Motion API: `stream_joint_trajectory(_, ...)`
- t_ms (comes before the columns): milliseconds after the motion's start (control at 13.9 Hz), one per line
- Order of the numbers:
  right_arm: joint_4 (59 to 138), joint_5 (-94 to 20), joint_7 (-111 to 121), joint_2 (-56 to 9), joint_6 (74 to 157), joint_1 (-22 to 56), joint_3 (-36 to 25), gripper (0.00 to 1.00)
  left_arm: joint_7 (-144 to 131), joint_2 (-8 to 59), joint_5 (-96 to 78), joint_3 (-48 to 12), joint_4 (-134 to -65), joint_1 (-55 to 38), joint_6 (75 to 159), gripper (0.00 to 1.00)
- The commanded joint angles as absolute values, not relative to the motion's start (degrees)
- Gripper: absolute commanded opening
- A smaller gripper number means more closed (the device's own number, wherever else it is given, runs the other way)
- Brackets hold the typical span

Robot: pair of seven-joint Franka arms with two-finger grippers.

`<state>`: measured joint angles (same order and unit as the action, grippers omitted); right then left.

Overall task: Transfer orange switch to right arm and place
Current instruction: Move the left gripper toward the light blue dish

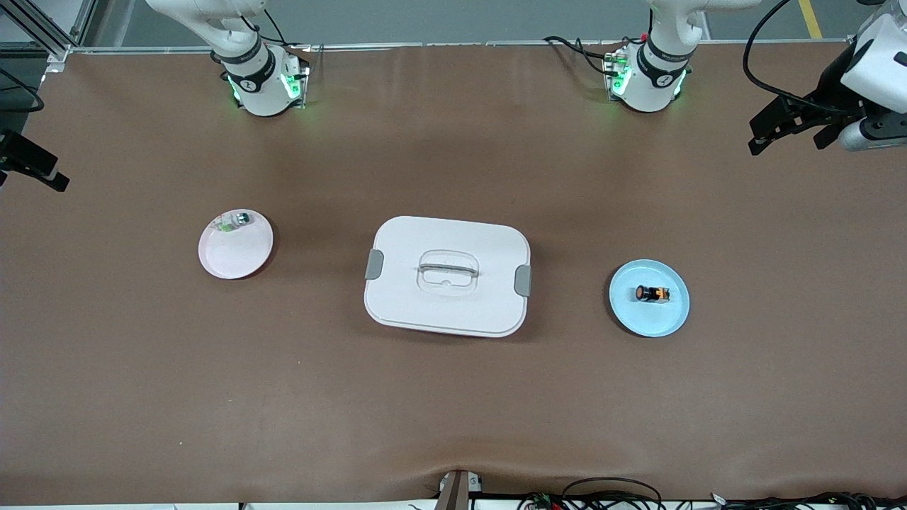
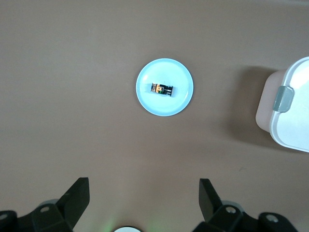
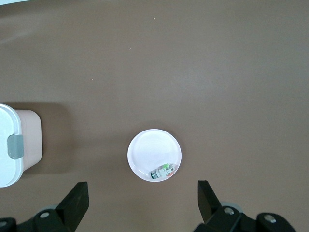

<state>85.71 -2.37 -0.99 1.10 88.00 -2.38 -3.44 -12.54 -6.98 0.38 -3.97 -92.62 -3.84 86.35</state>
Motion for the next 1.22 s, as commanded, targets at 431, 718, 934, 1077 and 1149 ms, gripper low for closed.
stream_joint_trajectory(431,84.02,-1.49,-0.7,0.35,87.19,-2.64,-3.08,1.0,-11.87,-5.1,-1.66,-3.96,-89.91,-3.69,86.48,1.0)
stream_joint_trajectory(718,84.02,-1.49,-0.7,0.26,87.19,-2.46,-3.08,1.0,-11.96,-3.87,-1.76,-3.96,-89.91,-3.52,86.66,1.0)
stream_joint_trajectory(934,83.94,-1.49,-0.62,0.35,87.1,-2.81,-3.08,1.0,-11.95,-0.97,-1.23,-3.87,-89.91,-3.52,86.66,1.0)
stream_joint_trajectory(1077,84.02,-1.58,-0.62,0.35,87.01,-2.73,-3.08,1.0,-11.78,-0.36,-1.06,-3.87,-90.0,-3.34,86.66,1.0)
stream_joint_trajectory(1149,83.94,-1.5,-0.62,0.35,87.01,-2.72,-3.08,1.0,-11.17,0.61,-1.05,-3.87,-90.17,-3.43,86.57,1.0)
